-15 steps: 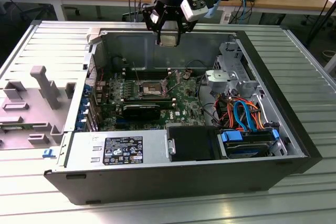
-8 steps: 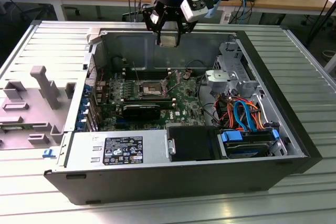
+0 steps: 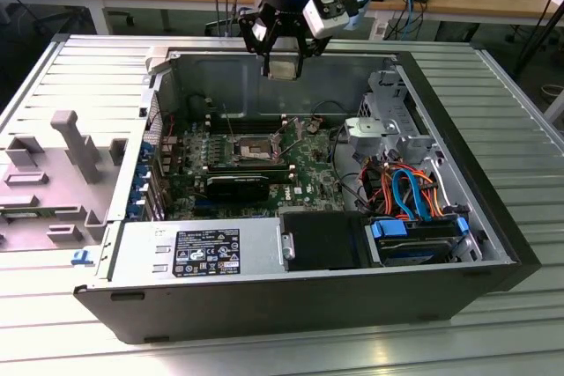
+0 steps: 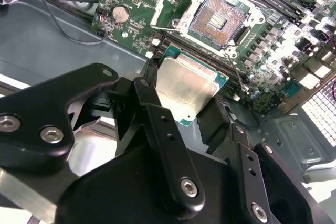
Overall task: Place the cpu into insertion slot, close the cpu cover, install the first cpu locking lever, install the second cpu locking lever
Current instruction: 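Place the cpu into insertion slot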
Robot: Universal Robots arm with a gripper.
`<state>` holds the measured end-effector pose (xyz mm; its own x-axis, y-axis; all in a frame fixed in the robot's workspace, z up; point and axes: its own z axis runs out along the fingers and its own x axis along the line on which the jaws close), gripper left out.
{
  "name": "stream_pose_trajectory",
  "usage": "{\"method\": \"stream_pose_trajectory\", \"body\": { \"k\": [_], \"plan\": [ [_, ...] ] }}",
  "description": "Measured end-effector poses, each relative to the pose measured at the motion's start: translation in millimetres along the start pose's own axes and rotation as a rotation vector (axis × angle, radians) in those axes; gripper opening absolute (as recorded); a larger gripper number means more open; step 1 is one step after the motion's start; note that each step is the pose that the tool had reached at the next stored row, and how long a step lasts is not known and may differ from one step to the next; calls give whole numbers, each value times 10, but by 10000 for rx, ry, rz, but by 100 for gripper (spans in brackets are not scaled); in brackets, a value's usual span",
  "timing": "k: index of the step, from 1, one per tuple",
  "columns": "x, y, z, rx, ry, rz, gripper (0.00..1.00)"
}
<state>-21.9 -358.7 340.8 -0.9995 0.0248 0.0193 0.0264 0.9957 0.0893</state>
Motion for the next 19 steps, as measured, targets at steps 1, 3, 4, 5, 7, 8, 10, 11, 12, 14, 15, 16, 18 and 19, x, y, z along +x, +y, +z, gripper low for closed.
{"method": "stream_pose_trajectory", "body": {
  "k": [1,3,4,5,7,8,10,11,12,14,15,16,18,19],
  "plan": [
    [0,-1,2,0,0,0,55],
    [0,-3,5,-1,0,0,55],
    [0,-4,7,0,0,0,55],
    [0,-5,8,0,0,0,55],
    [0,-8,13,1,0,0,55],
    [-1,-9,14,0,0,0,55],
    [-1,-10,17,0,0,0,55],
    [-1,-11,18,0,0,0,55],
    [-1,-11,19,1,0,0,55],
    [-1,-13,21,1,0,0,55],
    [-1,-14,23,0,0,0,55],
    [-1,-15,24,0,0,0,55],
    [-1,-19,30,0,0,0,55],
    [-1,-20,32,0,0,0,55]
  ]
}}
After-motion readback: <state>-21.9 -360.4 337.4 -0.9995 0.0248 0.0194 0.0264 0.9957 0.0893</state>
